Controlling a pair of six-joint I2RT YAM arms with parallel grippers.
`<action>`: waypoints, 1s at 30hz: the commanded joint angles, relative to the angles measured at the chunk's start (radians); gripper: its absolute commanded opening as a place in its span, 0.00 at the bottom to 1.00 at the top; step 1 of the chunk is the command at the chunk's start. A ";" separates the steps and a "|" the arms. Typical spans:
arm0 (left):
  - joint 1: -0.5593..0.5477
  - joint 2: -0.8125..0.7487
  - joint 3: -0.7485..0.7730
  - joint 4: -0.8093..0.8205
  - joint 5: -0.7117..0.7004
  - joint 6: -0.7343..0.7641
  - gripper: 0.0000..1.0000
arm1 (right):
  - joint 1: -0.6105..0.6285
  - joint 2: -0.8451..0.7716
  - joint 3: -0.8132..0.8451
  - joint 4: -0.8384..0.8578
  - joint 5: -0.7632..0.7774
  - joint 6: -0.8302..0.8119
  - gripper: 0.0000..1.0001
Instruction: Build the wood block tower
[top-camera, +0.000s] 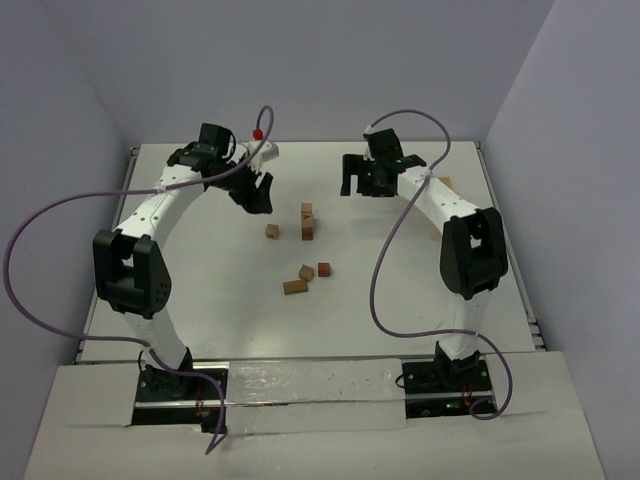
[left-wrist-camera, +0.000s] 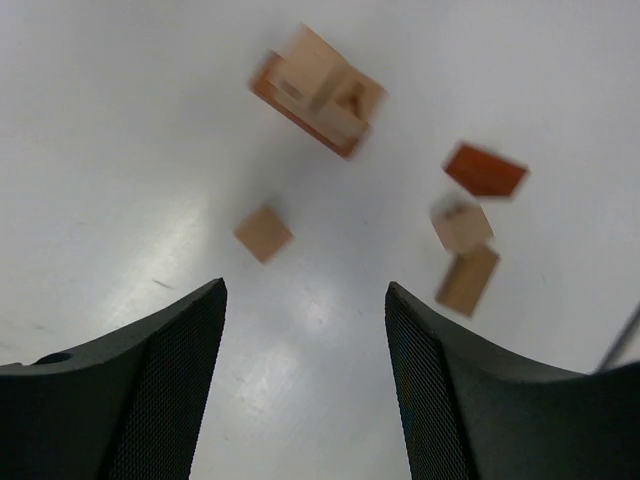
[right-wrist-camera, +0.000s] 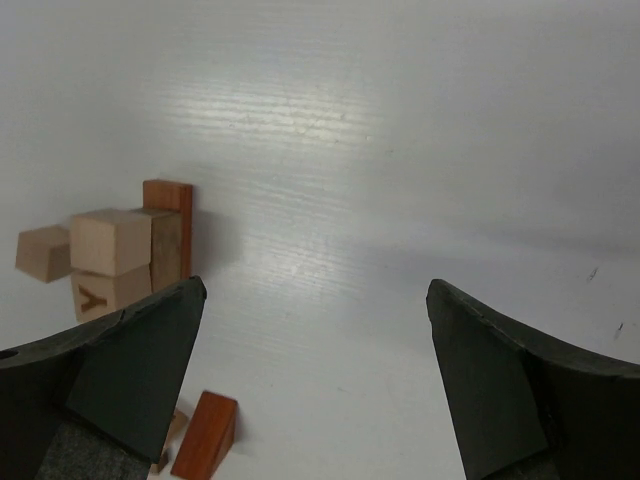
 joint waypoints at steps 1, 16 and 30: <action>0.004 -0.012 -0.094 -0.193 0.212 0.515 0.72 | -0.063 -0.042 -0.037 0.022 -0.220 -0.092 1.00; -0.014 0.168 -0.019 -0.103 0.125 0.726 0.69 | -0.130 -0.043 -0.066 0.030 -0.336 -0.107 1.00; -0.027 0.225 -0.048 -0.006 0.088 0.866 0.66 | -0.136 -0.022 -0.057 0.027 -0.362 -0.102 1.00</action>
